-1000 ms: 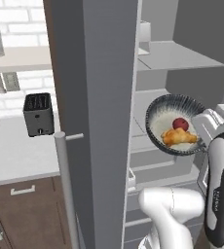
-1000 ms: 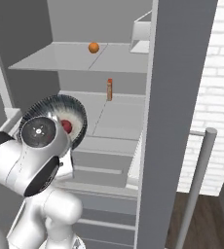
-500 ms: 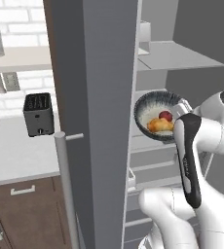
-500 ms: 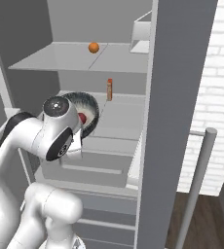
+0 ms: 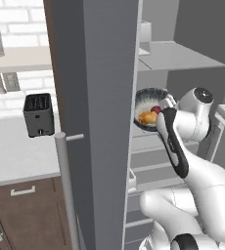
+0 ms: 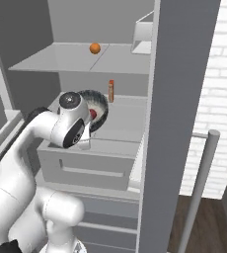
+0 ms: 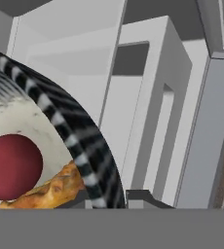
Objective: Pick the chicken drumstick and tomato from their plates and place them in the bowl. Then put the bowl in the fridge.
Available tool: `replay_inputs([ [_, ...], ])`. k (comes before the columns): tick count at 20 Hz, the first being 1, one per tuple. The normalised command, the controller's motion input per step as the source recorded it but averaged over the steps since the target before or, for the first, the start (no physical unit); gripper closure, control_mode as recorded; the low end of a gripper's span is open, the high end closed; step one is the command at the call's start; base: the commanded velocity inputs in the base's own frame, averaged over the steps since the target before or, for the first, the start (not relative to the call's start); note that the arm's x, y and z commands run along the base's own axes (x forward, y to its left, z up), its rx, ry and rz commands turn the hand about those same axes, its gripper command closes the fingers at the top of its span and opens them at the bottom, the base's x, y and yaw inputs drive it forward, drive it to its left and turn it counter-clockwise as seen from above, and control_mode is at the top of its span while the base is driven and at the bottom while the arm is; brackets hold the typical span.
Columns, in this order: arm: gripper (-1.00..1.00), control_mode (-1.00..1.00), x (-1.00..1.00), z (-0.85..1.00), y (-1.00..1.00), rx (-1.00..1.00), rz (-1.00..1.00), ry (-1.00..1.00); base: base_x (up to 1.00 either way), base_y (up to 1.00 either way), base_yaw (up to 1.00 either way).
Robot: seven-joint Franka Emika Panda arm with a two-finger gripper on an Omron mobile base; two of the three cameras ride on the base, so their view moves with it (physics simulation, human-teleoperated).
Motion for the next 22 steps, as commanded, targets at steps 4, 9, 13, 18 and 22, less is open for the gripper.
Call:
replay_inputs([
  [4, 1.0, -1.0, 0.9, -0.04, 0.05, 0.01, -0.02, 0.03, 0.0, 0.0, 0.0],
  [9, 1.0, -1.0, 0.55, -0.22, 0.0, 0.02, -0.01, 0.17, 0.0, 0.0, 0.0],
  [13, 1.0, -1.0, 0.37, -0.3, 0.0, 0.11, -0.01, 0.11, 0.0, 0.0, 0.0],
  [18, 1.0, -1.0, 0.43, -0.29, 0.0, 0.07, -0.01, 0.03, 0.0, 0.0, 0.0],
  [22, 1.0, -1.0, 0.59, -0.19, 0.0, 0.0, -0.03, 0.0, 0.0, 0.0, 0.0],
])
